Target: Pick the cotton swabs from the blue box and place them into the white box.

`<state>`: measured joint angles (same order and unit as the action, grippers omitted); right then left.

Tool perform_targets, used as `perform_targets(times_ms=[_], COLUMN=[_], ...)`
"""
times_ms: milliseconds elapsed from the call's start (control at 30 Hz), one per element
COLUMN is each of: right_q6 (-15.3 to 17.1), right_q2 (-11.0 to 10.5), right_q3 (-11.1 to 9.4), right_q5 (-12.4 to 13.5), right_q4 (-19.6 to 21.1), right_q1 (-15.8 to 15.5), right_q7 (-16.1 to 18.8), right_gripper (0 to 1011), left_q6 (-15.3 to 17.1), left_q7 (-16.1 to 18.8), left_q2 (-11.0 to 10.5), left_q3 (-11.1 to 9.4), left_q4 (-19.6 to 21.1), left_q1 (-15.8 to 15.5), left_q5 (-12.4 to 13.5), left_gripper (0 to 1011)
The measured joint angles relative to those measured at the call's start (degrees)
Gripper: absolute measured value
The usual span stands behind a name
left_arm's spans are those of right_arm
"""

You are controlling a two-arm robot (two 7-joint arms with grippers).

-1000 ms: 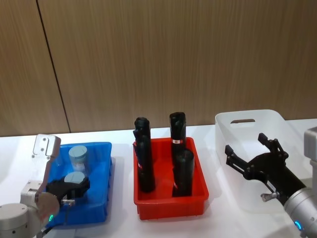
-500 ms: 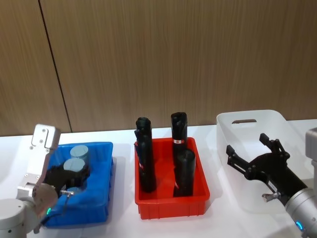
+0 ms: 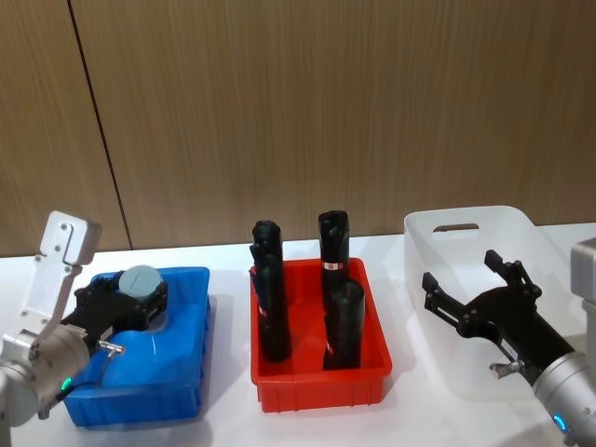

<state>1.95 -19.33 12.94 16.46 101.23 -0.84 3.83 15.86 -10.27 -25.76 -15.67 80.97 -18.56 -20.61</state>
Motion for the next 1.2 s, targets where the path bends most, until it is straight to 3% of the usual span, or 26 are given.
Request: perform_targets(times_ms=[600, 1200], right_q6=[0.0, 0.0], right_q2=[0.0, 0.0], right_q3=[0.0, 0.0], right_q5=[0.0, 0.0], right_q4=[0.0, 0.0], right_q1=[0.0, 0.0], right_q7=[0.0, 0.0], right_gripper=[1001, 1002], left_q6=[-4.75, -8.89], left_q7=[-17.43, -34.39], left_q2=[-2.9, -3.05], left_q3=[1.38, 0.76], left_q4=[0.26, -1.87], left_q1=[-1.44, -4.39], left_q5=[1.19, 0.1], left_gripper=[669, 669])
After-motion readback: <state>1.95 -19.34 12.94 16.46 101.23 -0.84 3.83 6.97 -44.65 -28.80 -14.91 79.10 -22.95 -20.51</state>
